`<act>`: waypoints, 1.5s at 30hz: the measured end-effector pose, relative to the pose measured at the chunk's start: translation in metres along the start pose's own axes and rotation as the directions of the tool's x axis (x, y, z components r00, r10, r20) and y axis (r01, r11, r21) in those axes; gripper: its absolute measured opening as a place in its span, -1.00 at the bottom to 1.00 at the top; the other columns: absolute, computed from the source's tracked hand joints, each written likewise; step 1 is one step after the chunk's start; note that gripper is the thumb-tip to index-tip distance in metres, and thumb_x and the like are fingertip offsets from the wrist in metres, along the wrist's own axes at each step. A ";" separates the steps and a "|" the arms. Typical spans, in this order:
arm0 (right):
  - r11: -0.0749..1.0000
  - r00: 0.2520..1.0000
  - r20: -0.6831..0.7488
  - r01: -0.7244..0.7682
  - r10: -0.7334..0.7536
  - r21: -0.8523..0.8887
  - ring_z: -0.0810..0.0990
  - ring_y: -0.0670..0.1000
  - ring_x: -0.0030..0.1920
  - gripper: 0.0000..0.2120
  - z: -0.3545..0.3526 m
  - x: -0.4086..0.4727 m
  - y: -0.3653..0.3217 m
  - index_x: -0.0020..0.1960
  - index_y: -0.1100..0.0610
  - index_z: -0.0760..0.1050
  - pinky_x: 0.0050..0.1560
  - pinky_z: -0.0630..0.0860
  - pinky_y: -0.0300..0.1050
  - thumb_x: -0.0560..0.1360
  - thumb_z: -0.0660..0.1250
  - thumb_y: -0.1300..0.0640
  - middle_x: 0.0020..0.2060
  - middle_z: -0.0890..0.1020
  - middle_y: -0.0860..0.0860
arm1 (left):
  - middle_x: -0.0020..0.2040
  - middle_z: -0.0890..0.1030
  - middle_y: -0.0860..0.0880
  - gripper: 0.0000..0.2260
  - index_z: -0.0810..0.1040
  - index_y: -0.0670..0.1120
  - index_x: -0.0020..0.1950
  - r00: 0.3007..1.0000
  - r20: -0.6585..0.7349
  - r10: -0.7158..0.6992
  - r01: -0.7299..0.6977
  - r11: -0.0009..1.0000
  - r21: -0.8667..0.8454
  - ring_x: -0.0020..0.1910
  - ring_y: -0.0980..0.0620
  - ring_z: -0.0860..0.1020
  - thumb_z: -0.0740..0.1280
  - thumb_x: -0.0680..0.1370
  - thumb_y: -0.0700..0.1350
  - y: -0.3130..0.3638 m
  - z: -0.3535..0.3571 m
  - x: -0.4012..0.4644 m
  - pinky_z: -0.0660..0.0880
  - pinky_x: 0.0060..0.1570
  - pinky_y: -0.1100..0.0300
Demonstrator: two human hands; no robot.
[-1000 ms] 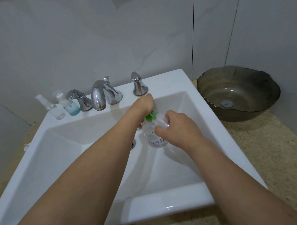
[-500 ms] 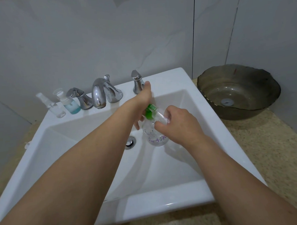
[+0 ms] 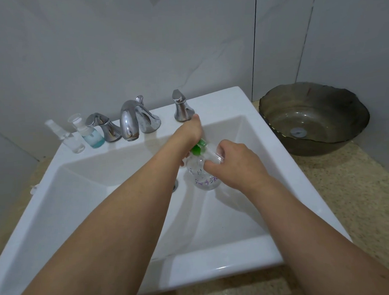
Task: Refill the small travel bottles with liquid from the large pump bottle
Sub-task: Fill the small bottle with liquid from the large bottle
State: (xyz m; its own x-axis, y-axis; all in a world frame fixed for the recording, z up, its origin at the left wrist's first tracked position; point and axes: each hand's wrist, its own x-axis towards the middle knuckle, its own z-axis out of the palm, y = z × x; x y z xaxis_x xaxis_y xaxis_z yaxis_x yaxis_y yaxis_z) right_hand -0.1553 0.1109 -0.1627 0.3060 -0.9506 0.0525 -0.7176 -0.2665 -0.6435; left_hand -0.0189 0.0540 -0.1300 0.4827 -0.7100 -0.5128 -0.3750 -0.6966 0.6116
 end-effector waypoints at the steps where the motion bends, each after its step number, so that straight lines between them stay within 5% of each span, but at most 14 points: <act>1: 1.000 1.000 0.006 -0.003 0.003 -0.003 0.49 0.06 -0.23 -0.69 0.000 0.000 0.000 -0.13 0.08 0.38 -0.30 0.32 -0.09 0.38 0.34 -0.14 -0.26 0.50 -0.05 | 0.35 0.53 -0.25 -0.36 0.43 -0.16 0.44 1.000 -0.018 0.018 -0.018 1.000 0.000 0.27 -0.34 0.51 -0.14 0.65 0.23 0.000 0.001 0.001 0.42 0.28 -0.34; 11: 1.000 1.000 0.010 -0.003 0.003 -0.013 0.51 0.07 -0.21 -0.68 0.001 0.001 -0.001 -0.10 0.08 0.40 -0.26 0.39 -0.08 0.38 0.34 -0.15 -0.24 0.52 -0.04 | 0.06 0.66 -0.25 -0.52 0.57 -0.19 0.13 0.999 0.006 0.037 -0.037 0.997 -0.069 -0.01 -0.30 0.65 0.00 0.57 0.09 -0.004 0.000 -0.002 0.56 0.12 -0.26; 18: 1.000 1.000 -0.010 0.022 -0.022 -0.007 0.50 0.06 -0.22 -0.68 -0.002 0.000 -0.002 -0.10 0.08 0.39 -0.27 0.34 -0.08 0.38 0.33 -0.15 -0.25 0.50 -0.05 | 0.01 0.67 -0.23 -0.54 0.56 -0.20 0.03 0.996 0.086 -0.002 0.003 1.000 -0.011 0.03 -0.29 0.66 0.06 0.58 0.14 -0.004 -0.007 -0.007 0.54 0.20 -0.20; 26: 0.998 0.997 -0.059 0.055 -0.055 -0.005 0.48 0.03 -0.23 -0.70 -0.003 0.001 -0.003 -0.08 0.06 0.39 -0.27 0.32 -0.10 0.39 0.33 -0.14 -0.27 0.48 -0.08 | 0.21 0.58 -0.25 -0.50 0.46 -0.22 0.26 0.965 0.253 -0.069 0.065 0.998 0.023 0.22 -0.38 0.51 0.05 0.64 0.17 0.001 -0.020 -0.010 0.49 0.10 -0.43; 34: 0.999 0.999 -0.038 0.037 -0.037 -0.016 0.49 0.05 -0.23 -0.69 -0.002 0.001 -0.001 -0.10 0.06 0.38 -0.26 0.33 -0.09 0.39 0.32 -0.16 -0.26 0.49 -0.07 | -0.01 0.64 -0.21 -0.66 0.54 -0.18 -0.02 0.994 0.105 -0.016 0.014 1.000 0.024 0.00 -0.27 0.62 0.09 0.59 0.03 -0.001 -0.007 -0.015 0.60 -0.03 -0.24; 40: 0.999 1.000 0.003 0.019 -0.019 -0.045 0.51 0.09 -0.19 -0.68 -0.001 -0.001 -0.001 -0.09 0.09 0.39 -0.24 0.38 -0.07 0.39 0.33 -0.15 -0.23 0.51 -0.03 | 0.01 0.65 -0.33 -0.56 0.59 -0.29 0.17 0.998 0.063 -0.012 0.009 0.999 0.053 -0.09 -0.37 0.64 0.10 0.51 -0.05 -0.002 -0.003 -0.010 0.63 -0.19 -0.24; 45: 0.999 1.000 0.010 0.005 -0.004 -0.033 0.52 0.08 -0.21 -0.68 -0.001 -0.001 -0.002 -0.09 0.09 0.39 -0.24 0.41 -0.07 0.39 0.32 -0.15 -0.23 0.52 -0.02 | 0.10 0.62 -0.35 -0.68 0.54 -0.27 0.22 0.999 0.044 0.012 -0.012 1.000 0.004 0.00 -0.41 0.63 0.15 0.55 -0.19 -0.001 0.000 -0.014 0.58 0.01 -0.38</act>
State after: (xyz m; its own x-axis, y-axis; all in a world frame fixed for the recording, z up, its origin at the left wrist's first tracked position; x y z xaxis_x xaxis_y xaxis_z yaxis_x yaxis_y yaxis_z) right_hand -0.1549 0.1120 -0.1605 0.3157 -0.9477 0.0474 -0.7365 -0.2762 -0.6174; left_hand -0.0250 0.0646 -0.1239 0.4427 -0.7221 -0.5317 -0.3836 -0.6884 0.6156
